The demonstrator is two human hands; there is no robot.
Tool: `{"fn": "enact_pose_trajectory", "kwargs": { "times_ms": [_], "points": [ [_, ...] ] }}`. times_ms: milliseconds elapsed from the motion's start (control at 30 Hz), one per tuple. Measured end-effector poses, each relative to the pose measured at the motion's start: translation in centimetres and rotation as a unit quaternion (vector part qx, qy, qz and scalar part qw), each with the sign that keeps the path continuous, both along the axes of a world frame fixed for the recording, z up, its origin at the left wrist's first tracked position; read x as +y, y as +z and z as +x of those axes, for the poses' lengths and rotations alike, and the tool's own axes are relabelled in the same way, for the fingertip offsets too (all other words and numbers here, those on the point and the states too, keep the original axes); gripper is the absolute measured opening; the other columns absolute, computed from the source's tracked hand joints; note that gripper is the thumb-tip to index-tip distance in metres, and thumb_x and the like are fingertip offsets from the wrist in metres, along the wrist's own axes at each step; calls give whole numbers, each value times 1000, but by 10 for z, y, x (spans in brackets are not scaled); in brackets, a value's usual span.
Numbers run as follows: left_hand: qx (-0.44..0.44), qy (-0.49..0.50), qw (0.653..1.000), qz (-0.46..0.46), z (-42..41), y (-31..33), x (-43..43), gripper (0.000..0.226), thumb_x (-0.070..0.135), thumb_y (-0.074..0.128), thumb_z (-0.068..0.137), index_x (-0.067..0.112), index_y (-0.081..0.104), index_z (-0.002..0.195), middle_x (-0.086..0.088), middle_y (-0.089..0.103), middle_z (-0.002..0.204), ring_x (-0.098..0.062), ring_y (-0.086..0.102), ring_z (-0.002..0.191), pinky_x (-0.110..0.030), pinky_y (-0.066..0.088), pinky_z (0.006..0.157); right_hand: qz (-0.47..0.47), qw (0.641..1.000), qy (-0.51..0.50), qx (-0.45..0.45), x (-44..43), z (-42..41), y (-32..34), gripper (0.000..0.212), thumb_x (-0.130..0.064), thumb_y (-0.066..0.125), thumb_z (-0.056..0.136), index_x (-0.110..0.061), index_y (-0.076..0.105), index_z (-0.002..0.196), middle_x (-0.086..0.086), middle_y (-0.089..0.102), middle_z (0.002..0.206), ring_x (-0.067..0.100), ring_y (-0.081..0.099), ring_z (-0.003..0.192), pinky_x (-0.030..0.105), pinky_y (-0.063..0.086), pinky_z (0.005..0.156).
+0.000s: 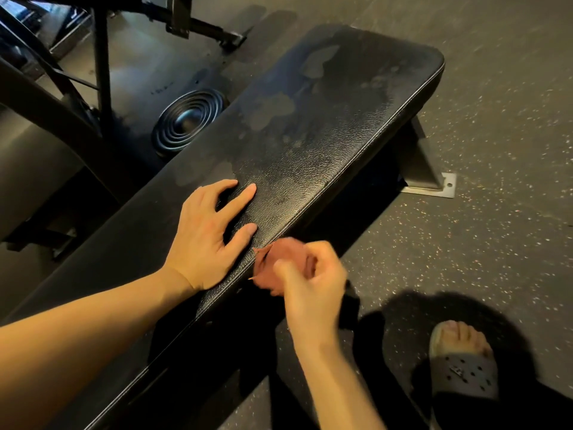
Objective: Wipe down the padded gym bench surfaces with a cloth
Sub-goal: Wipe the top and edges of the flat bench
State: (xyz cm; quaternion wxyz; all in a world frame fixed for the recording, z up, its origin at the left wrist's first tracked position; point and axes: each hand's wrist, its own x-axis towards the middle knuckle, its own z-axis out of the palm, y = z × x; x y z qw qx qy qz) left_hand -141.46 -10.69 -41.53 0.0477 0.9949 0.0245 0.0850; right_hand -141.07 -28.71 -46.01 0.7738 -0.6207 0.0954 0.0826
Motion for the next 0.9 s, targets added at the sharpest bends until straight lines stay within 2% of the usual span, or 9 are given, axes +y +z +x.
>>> {"fn": "enact_pose_trajectory", "kwargs": {
  "times_ms": [133,233,333,400,500,633,733,833,900],
  "points": [
    [6,4,1000,0,0,0,1,60,51,46,99,27,45,155,-7,43,151,-27,39,138,-46,28,116,8,989,-150,-6,-10,67,2,18,-14,70,78,-10,53,83,3,55,78,17,50,70,47,49,69],
    [3,4,1000,-4,0,-1,0,60,51,46,99,28,46,154,-7,44,150,-27,40,137,-44,27,115,0,997,-54,-46,-2,29,19,19,-7,76,79,-6,58,83,-12,58,70,3,50,63,26,45,63],
    [0,2,1000,-3,0,-1,1,60,51,47,98,27,47,153,-7,45,150,-28,41,135,-44,27,115,-14,996,71,-43,8,-9,32,16,-13,73,72,-14,60,79,0,60,68,22,54,62,41,50,58],
    [0,3,1000,-4,0,0,1,60,51,46,99,27,47,153,-8,44,150,-28,41,136,-44,27,115,-10,999,-36,-38,1,18,21,17,-8,70,73,-13,55,79,3,54,68,23,49,62,44,46,58],
    [4,0,1000,-2,0,0,1,59,52,45,100,27,46,154,-7,43,151,-27,39,138,-45,27,116,-55,985,-150,-65,-20,70,6,21,2,68,81,-10,53,88,-4,48,79,8,44,70,32,41,69],
    [-3,-3,1000,-3,0,0,2,60,51,47,99,27,47,154,-8,44,150,-28,40,137,-47,29,115,-70,993,-44,-81,-1,10,2,18,-4,68,82,-8,51,85,-9,47,74,6,42,67,24,39,64],
    [-1,-4,1000,2,0,-1,3,59,51,47,99,27,47,153,-8,44,150,-28,40,136,-47,29,115,-55,997,37,-29,3,-33,-8,21,2,71,78,-9,54,79,-5,53,66,2,47,60,15,40,59],
    [-3,-1,1000,-2,0,-1,2,58,51,49,100,27,49,152,-8,45,149,-28,41,137,-48,29,115,-40,999,-22,13,-11,-1,-17,15,-1,64,85,-13,57,78,4,66,68,15,67,63,39,57,65],
    [-2,2,1000,2,-1,-2,1,58,53,48,100,27,50,152,-8,46,149,-28,41,138,-49,29,116,-114,993,-25,-35,-21,26,-14,16,-10,65,91,-15,58,77,-7,65,65,5,62,63,41,56,69]
  ]
}}
